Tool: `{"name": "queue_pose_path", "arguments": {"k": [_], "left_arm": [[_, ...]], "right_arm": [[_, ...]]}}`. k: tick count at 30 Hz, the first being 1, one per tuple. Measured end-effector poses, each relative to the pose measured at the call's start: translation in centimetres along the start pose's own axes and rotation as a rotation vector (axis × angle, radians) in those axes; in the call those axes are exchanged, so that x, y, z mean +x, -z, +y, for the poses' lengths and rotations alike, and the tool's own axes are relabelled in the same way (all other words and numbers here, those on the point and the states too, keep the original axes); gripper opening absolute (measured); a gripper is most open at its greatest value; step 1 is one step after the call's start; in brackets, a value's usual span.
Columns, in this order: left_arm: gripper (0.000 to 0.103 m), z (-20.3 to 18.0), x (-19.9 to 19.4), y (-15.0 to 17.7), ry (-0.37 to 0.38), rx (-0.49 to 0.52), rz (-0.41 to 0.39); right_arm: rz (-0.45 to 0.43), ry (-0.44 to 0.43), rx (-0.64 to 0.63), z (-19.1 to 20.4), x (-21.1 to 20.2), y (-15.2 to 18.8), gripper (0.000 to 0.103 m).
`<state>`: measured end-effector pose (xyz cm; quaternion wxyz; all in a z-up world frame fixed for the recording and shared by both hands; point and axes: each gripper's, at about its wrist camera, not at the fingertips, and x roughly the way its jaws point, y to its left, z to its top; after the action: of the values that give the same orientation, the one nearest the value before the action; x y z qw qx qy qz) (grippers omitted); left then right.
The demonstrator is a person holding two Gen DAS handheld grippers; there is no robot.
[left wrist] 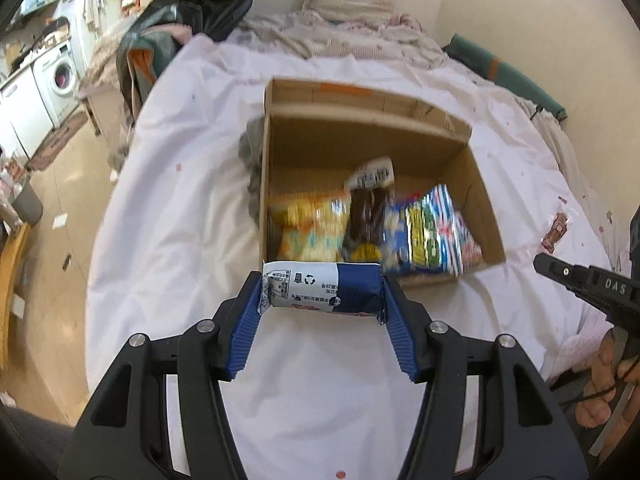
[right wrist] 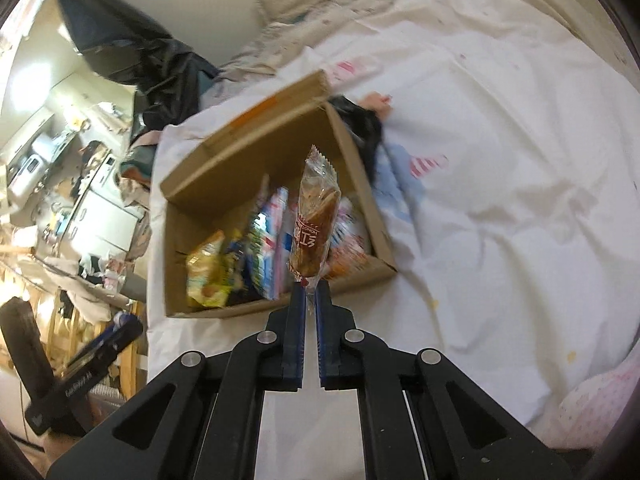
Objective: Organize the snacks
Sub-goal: 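Lower both held snacks into the box and open both grippers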
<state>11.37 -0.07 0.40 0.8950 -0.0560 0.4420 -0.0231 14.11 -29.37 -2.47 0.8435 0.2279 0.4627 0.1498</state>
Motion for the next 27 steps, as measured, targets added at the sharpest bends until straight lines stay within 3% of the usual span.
{"name": "queue_pose_path", "arguments": {"k": [6,14,22,27], "left_arm": [[0.054,-0.8,0.0,-3.7,-0.010,0.039,-0.047],[0.054,-2.7,1.7,-7.1,0.021,0.081,-0.085],[0.054,-4.7,5.4,-6.4,0.043,0.109,-0.042],[0.054,-4.8,7.4,-5.7,0.015,0.131,-0.018]], "right_arm": [[-0.034,-0.012,-0.050,1.3,0.2,-2.5,0.005],[-0.016,0.048,-0.094,0.2,2.1,-5.4,0.005],[0.062,0.037,-0.109,0.6,4.4,-4.7,0.005],[0.130,0.061,-0.149,1.4,6.5,-3.8,0.005]]}}
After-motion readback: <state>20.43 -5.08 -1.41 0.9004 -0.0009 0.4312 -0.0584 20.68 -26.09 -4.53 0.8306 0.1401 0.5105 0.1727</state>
